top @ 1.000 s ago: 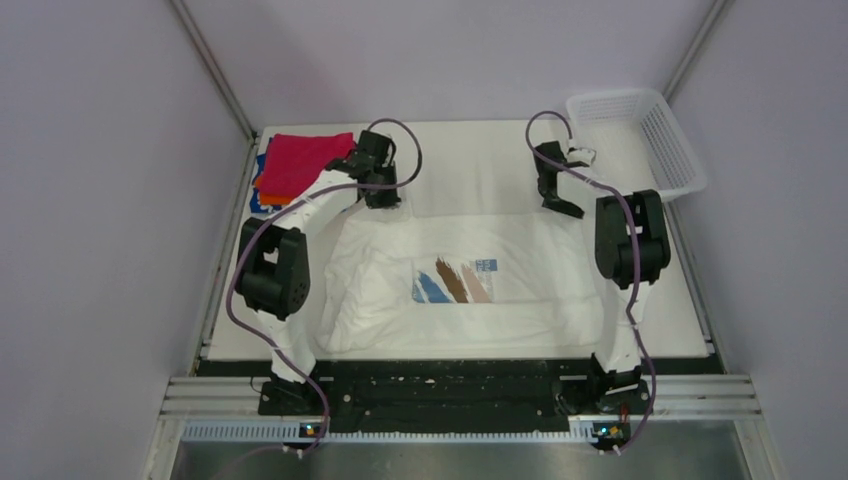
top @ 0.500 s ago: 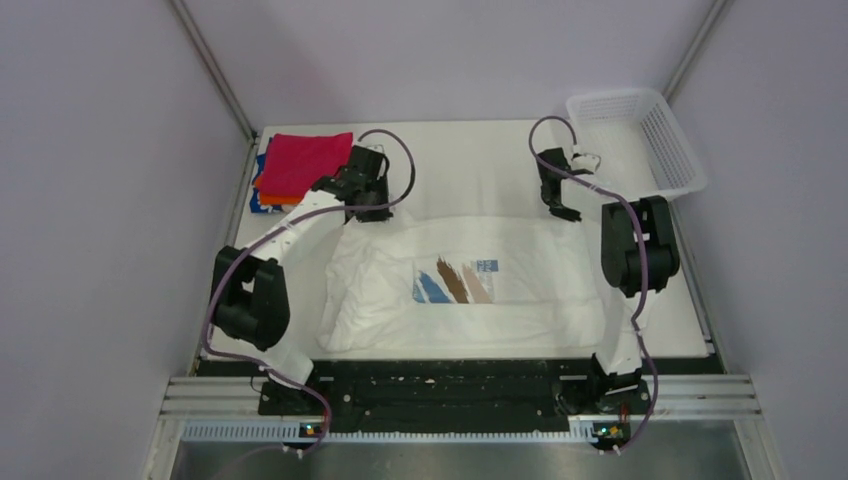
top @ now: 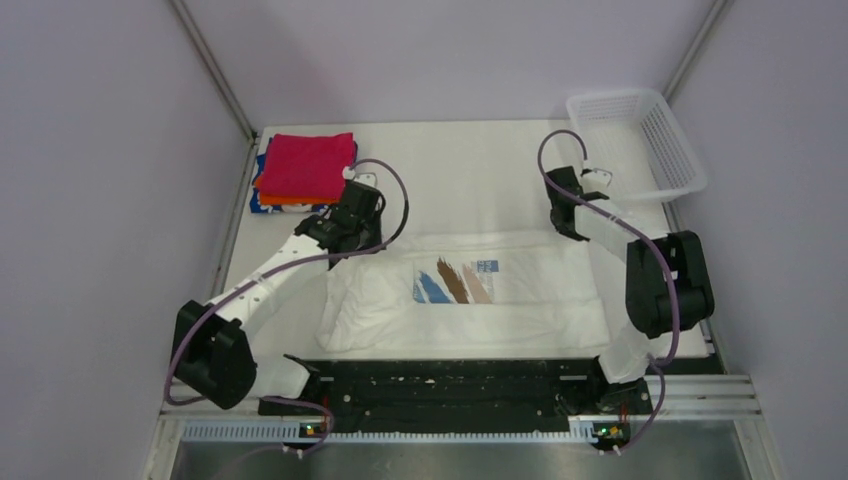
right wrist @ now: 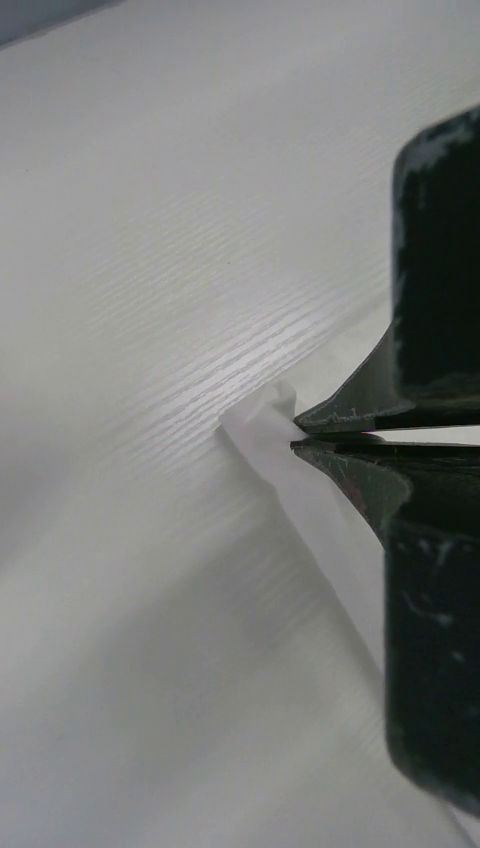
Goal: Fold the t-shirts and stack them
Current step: Fold the other side of the tshirt into a rectangle
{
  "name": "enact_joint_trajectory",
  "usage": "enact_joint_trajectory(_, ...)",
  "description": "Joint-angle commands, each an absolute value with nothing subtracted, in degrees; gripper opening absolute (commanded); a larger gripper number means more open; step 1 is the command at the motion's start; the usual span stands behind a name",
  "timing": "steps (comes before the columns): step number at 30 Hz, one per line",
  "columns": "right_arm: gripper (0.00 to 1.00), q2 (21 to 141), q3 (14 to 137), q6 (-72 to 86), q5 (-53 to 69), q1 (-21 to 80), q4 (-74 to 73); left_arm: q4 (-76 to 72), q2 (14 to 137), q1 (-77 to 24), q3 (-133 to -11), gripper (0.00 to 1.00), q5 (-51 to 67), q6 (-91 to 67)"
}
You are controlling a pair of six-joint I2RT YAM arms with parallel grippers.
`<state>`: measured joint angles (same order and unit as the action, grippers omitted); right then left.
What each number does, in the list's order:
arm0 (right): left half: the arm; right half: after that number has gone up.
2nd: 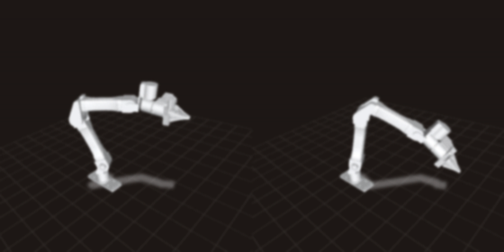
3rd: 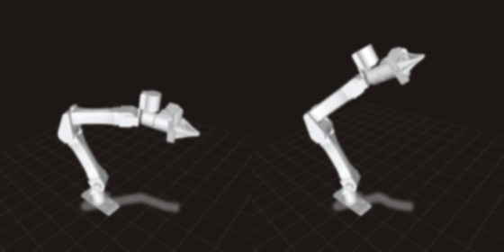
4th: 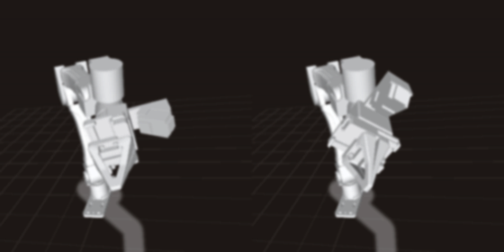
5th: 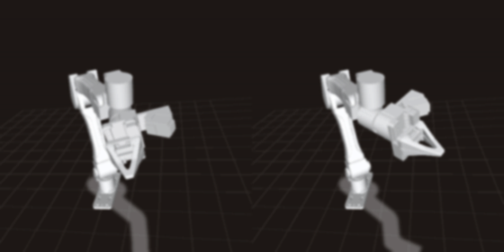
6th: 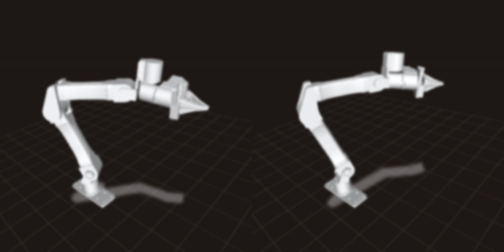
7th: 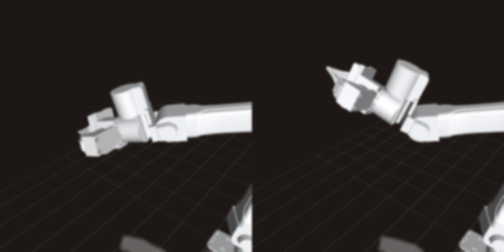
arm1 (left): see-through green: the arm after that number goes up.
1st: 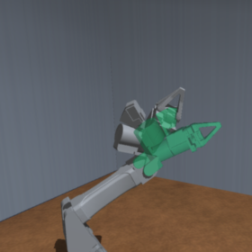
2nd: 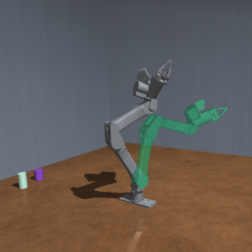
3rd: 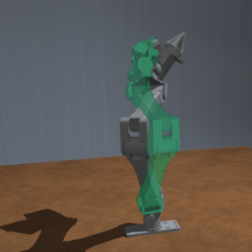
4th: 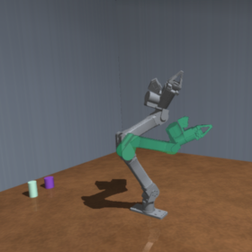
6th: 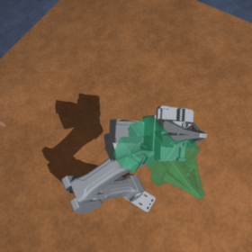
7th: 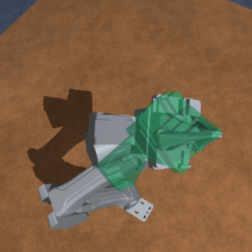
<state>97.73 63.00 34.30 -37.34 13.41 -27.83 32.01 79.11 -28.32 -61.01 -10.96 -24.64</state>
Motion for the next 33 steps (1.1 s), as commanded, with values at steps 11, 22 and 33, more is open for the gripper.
enact_joint_trajectory(11,0.03,80.85,54.72,39.37,-37.82,16.68,-33.59,34.65,62.08,-31.13,-50.76,0.0,-15.15,-30.83)
enact_joint_trajectory(22,0.04,72.27,49.0,41.41,-37.44,17.23,-37.33,39.09,54.84,-33.74,-45.86,0.0,-17.51,-36.28)
enact_joint_trajectory(33,0.2,69.15,40.35,43.93,-33.29,17.6,-40.44,41.33,52.13,-35.3,-37.83,0.0,-11.62,-43.19)
